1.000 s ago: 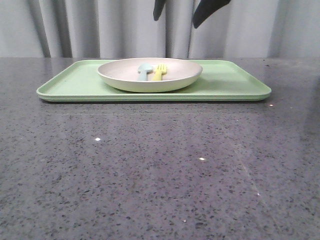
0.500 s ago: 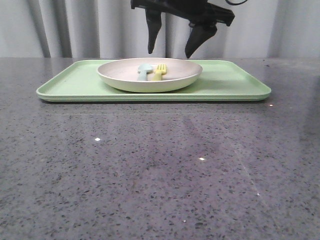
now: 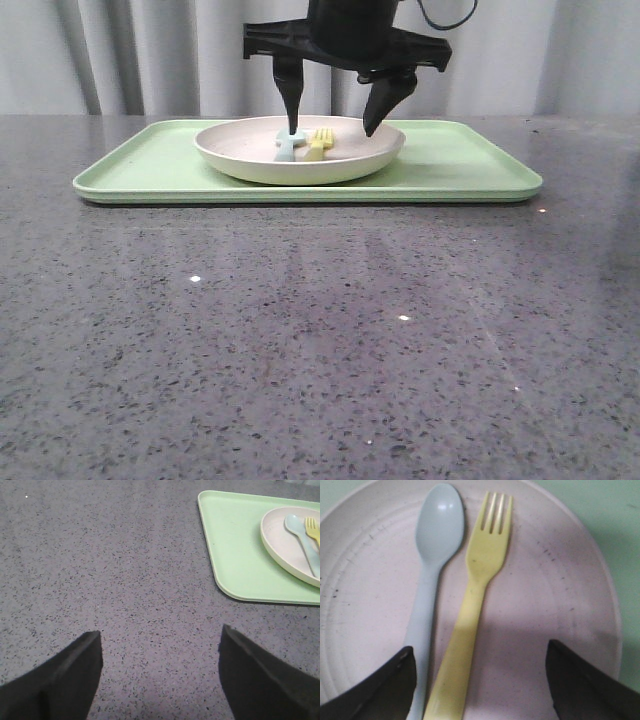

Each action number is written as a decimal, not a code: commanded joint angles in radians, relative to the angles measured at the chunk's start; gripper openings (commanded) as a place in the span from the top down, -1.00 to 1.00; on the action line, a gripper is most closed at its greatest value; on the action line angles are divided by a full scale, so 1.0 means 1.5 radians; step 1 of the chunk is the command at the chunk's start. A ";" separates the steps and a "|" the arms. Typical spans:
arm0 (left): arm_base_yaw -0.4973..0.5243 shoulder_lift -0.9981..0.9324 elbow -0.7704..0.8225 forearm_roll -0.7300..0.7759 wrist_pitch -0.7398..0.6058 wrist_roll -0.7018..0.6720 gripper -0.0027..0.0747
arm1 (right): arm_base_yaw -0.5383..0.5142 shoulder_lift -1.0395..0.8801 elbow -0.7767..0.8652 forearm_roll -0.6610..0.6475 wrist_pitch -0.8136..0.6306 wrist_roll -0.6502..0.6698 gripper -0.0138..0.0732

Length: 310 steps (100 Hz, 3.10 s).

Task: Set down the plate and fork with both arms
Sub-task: 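Lower the right gripper over the yellow fork on the plate, then close the right gripper on the yellow fork handle and lift, then carry the fork with the right gripper beside the plate on the tray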

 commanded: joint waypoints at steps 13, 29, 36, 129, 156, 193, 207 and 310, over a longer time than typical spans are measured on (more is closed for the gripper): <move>0.001 0.002 -0.018 -0.002 -0.047 -0.006 -0.31 | -0.001 -0.035 -0.023 -0.039 -0.032 0.016 -0.56; 0.001 0.002 -0.018 -0.002 -0.047 -0.006 -0.31 | -0.001 -0.035 -0.023 -0.046 -0.037 0.016 -0.56; 0.001 0.002 -0.018 -0.002 -0.047 -0.006 -0.31 | -0.001 -0.035 -0.023 -0.048 -0.040 0.016 -0.56; 0.001 0.002 -0.018 -0.002 -0.047 -0.006 -0.31 | -0.002 -0.002 -0.023 -0.055 -0.053 0.027 -0.56; 0.001 0.002 -0.018 -0.002 -0.047 -0.006 -0.31 | -0.002 0.012 -0.023 -0.055 -0.046 0.027 -0.56; 0.001 0.002 -0.018 -0.002 -0.047 -0.006 -0.31 | -0.002 0.012 -0.023 -0.055 -0.039 0.027 0.02; 0.001 0.002 -0.018 -0.002 -0.047 -0.006 -0.31 | -0.002 0.012 -0.023 -0.054 -0.039 0.027 0.52; 0.001 0.002 -0.018 -0.002 -0.045 -0.006 -0.31 | -0.055 -0.118 -0.023 -0.098 0.029 0.026 0.91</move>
